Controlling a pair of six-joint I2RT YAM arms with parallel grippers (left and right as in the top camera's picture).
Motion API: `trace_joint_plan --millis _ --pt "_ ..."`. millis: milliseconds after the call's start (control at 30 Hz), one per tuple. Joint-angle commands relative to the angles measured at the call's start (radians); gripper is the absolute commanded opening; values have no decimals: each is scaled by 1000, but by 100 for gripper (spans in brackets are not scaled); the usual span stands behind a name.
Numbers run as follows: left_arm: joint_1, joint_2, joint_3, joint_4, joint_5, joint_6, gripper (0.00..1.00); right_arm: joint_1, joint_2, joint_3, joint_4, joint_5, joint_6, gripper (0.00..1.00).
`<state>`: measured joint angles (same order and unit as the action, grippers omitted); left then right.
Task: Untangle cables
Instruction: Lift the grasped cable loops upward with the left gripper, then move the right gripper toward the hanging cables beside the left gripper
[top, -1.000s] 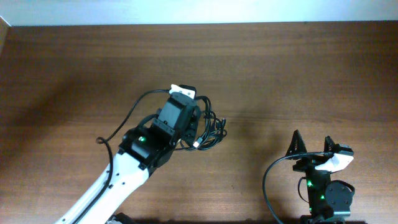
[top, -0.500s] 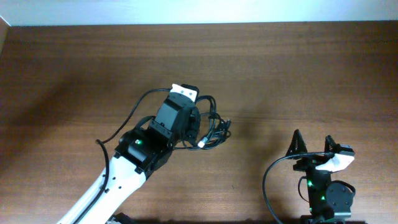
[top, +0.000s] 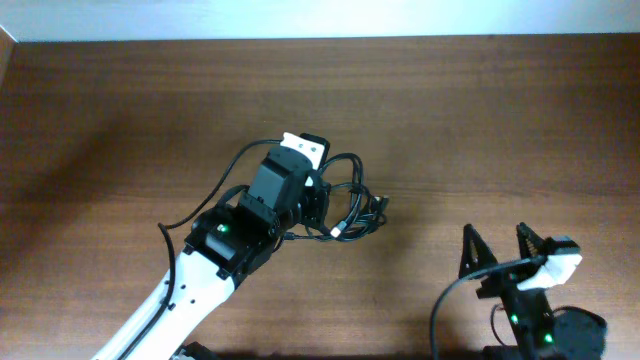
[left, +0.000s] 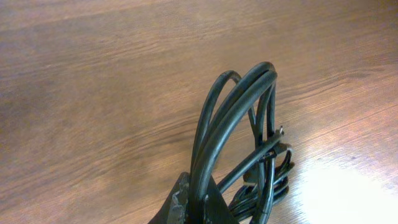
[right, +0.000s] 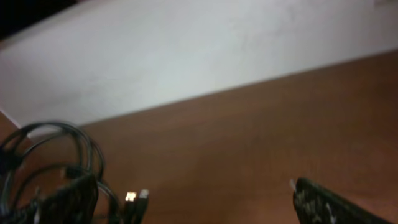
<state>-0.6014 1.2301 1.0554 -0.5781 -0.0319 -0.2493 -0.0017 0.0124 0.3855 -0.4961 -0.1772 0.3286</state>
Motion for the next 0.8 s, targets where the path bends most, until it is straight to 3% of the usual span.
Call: trace_joint_plan --millis 0,333,533,767 --pt "-5 -48 22 48 130 8 0 8 20 130 -145 -15 -7 99" --pt "-5 -69 23 139 324 8 0 8 344 430 -449 -129 -71 99" --pt "-5 -69 23 172 371 -43 0 8 537 501 -470 -300 -27 99" --pt "-5 -69 23 182 463 -53 0 8 626 501 -472 -430 -31 99"
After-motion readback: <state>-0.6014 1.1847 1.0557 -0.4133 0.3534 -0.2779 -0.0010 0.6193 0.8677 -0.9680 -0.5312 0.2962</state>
